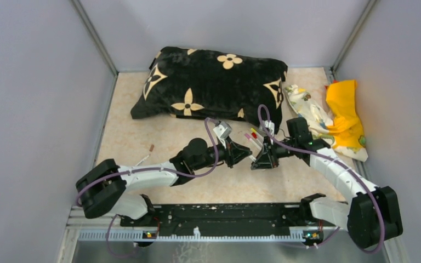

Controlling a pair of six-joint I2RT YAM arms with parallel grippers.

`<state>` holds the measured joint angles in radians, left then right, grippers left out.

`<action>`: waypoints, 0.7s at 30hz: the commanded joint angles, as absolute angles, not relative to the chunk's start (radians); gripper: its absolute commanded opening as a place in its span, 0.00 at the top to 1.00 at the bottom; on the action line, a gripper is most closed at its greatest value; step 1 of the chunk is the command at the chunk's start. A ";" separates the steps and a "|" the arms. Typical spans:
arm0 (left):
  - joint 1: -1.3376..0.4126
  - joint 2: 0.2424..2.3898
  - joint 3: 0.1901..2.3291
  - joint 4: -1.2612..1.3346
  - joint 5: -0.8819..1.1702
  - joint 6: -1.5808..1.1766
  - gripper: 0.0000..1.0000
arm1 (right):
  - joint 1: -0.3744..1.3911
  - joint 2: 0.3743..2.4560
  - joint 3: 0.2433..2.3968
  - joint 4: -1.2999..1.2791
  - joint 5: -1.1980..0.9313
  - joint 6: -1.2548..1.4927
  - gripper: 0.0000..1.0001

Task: Insert the pens into the pen caps
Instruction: Press the pen cap onto the pen.

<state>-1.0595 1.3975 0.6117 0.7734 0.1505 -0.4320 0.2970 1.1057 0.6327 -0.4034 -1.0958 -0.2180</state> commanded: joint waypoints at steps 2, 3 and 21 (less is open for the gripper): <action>-1.229 1.384 0.476 0.457 0.783 -0.502 1.00 | 0.226 1.082 0.835 0.046 -1.042 -0.091 1.00; -1.230 1.385 0.470 0.497 0.792 -0.506 1.00 | 0.223 1.089 0.817 0.111 -1.106 -0.030 1.00; -1.223 1.548 0.483 0.936 0.463 -0.690 1.00 | 0.257 1.119 0.796 0.112 -1.096 -0.018 1.00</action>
